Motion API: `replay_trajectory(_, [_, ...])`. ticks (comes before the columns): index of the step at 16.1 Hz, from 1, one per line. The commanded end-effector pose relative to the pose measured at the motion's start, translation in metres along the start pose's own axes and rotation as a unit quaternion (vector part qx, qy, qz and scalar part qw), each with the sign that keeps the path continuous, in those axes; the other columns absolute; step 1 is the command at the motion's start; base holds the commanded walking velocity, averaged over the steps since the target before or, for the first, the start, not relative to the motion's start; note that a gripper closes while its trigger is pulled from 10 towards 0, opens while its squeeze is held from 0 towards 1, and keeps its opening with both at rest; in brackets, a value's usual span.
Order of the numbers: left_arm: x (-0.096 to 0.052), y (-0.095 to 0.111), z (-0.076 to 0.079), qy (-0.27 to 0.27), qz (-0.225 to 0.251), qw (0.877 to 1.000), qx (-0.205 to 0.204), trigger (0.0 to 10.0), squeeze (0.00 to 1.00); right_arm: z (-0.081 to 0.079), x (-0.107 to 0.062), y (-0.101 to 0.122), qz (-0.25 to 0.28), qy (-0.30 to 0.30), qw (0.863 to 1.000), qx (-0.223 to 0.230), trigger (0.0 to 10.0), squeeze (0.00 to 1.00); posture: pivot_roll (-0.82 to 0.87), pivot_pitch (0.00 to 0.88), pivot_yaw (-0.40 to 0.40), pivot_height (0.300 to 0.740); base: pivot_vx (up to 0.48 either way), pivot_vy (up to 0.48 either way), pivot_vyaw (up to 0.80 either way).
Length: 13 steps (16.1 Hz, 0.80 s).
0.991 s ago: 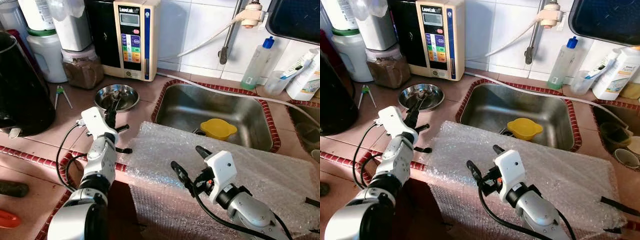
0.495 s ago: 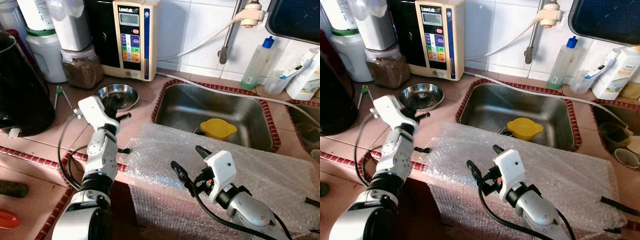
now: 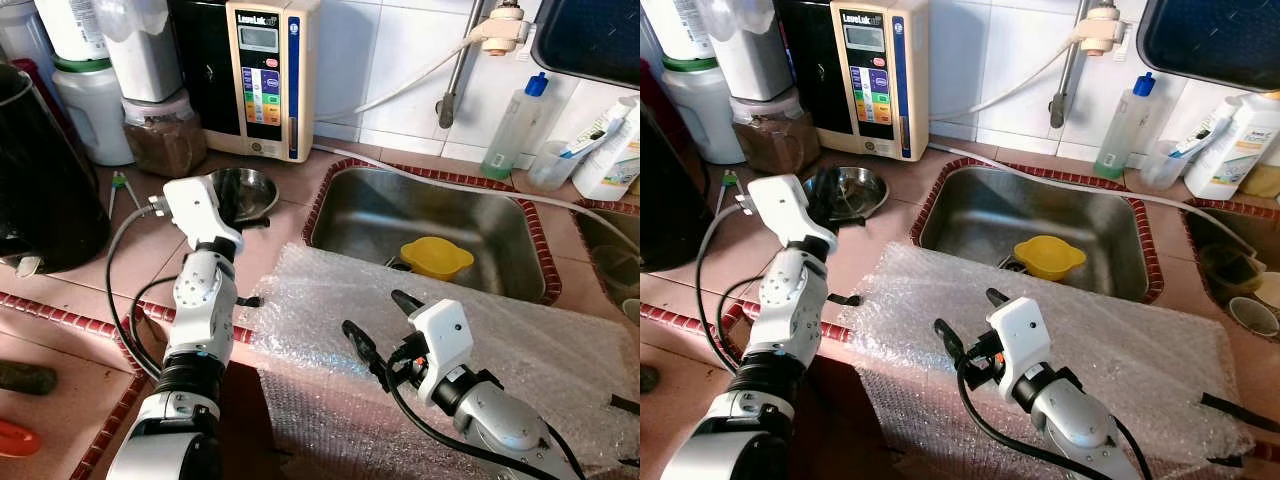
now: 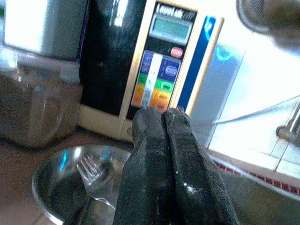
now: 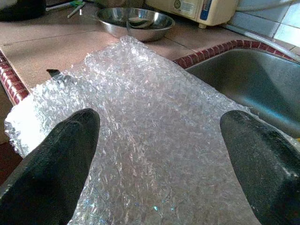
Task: Kitchen organization
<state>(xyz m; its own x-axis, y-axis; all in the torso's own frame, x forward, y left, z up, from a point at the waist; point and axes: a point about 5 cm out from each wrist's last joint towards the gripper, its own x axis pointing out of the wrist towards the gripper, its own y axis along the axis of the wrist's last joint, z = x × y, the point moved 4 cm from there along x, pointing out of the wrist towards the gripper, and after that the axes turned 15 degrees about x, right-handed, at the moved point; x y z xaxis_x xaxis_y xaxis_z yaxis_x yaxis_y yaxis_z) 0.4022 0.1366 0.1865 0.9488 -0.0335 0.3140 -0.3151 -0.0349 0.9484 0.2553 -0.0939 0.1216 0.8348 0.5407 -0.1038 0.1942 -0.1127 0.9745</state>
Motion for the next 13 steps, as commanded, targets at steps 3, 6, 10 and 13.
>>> replay_trajectory(3, [-0.002,0.015,0.011,-0.017,0.030,0.999,0.012,0.0,0.00,0.004,0.000,0.002,0.004,-0.005,1.000,-0.004,10.0,0.00,-0.01,0.000,-0.006,0.740,0.000,0.000,0.00])
replay_trajectory(6, [-0.006,-0.002,0.014,-0.026,-0.005,0.999,0.025,3.8,0.00,0.005,0.000,0.004,0.005,-0.006,1.000,-0.006,10.0,0.00,-0.02,0.000,-0.003,0.740,0.000,0.000,0.00])
replay_trajectory(10, [-0.008,-0.022,-0.003,0.005,-0.055,0.997,0.049,10.0,1.00,0.004,-0.002,0.002,0.004,-0.008,1.000,-0.005,10.0,0.00,-0.02,0.000,0.002,0.740,0.000,0.000,0.00])
replay_trajectory(13, [-0.018,-0.051,-0.026,0.066,-0.129,0.988,0.053,10.0,1.00,0.005,-0.003,0.002,0.005,-0.010,1.000,-0.004,10.0,0.00,-0.03,0.000,0.004,0.740,0.000,0.000,0.00])
